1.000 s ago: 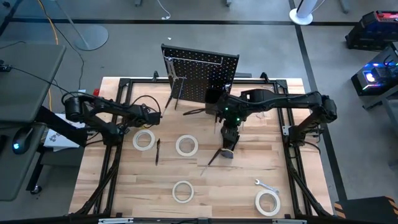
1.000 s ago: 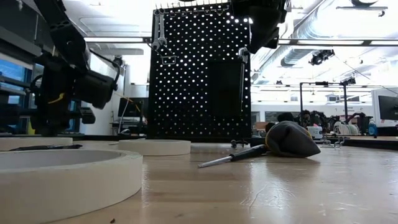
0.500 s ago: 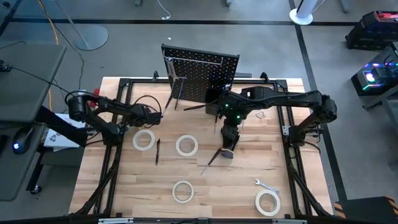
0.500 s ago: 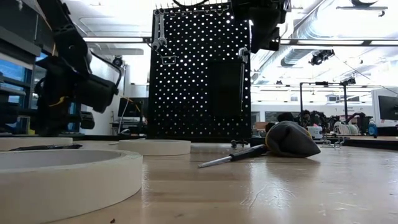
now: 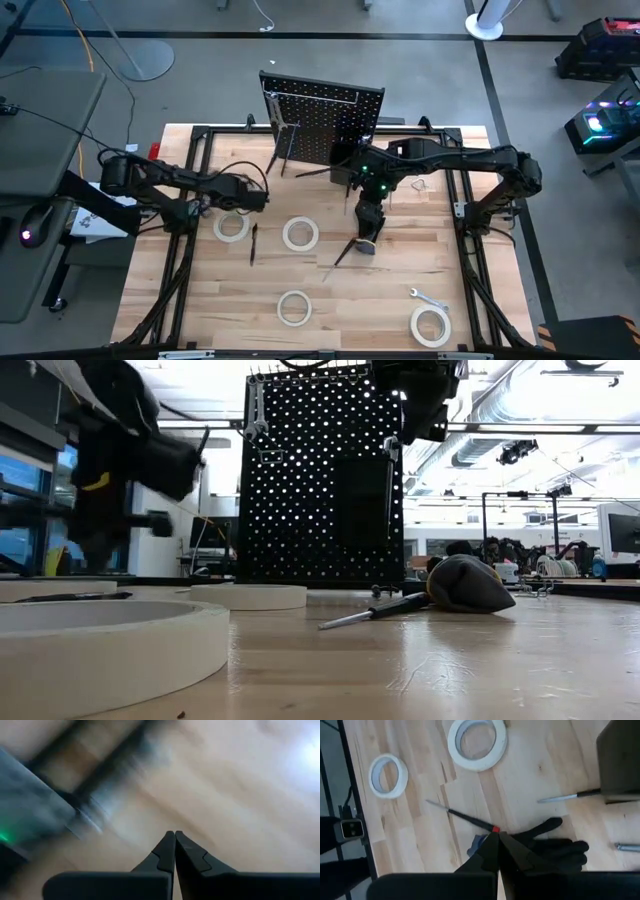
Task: Hang tools onto peg board
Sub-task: Hang the 12 mm tool onto the pegboard aligned with the others
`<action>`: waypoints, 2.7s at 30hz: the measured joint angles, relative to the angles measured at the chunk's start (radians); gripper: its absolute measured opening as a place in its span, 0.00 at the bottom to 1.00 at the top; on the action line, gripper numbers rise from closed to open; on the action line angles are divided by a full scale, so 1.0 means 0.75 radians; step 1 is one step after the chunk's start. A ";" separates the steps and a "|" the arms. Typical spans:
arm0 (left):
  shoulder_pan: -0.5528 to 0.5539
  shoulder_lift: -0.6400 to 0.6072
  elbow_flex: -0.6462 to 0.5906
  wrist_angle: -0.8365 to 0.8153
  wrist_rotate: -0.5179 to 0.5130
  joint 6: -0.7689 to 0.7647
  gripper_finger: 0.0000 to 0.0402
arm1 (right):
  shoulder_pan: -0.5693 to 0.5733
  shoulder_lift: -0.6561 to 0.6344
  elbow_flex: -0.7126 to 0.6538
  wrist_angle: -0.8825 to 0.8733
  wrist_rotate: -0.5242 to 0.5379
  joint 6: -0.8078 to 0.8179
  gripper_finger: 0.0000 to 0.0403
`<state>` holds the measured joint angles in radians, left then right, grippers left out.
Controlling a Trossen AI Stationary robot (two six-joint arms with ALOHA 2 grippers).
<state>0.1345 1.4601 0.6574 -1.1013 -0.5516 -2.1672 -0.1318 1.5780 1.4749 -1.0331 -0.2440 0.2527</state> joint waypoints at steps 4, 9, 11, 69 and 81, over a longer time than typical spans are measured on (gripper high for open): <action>0.079 0.011 -0.024 -0.007 -0.028 0.000 0.00 | -0.025 0.000 0.001 0.035 -0.004 0.013 0.00; 0.140 0.099 -0.062 0.011 -0.056 0.000 0.00 | -0.050 -0.001 0.001 0.038 -0.060 0.033 0.00; 0.172 0.138 -0.058 0.018 -0.063 -0.002 0.00 | -0.056 -0.001 0.001 0.037 -0.066 0.052 0.00; 0.330 0.273 -0.170 0.162 -0.272 0.065 0.00 | -0.199 -0.001 0.001 0.007 -0.186 0.051 0.00; 0.313 0.267 -0.260 0.484 -0.351 0.174 0.00 | -0.199 -0.001 0.001 0.009 -0.199 0.049 0.00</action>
<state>0.3691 1.6606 0.4621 -0.7379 -0.8152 -2.0366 -0.2810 1.5776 1.4754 -1.0264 -0.3935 0.2895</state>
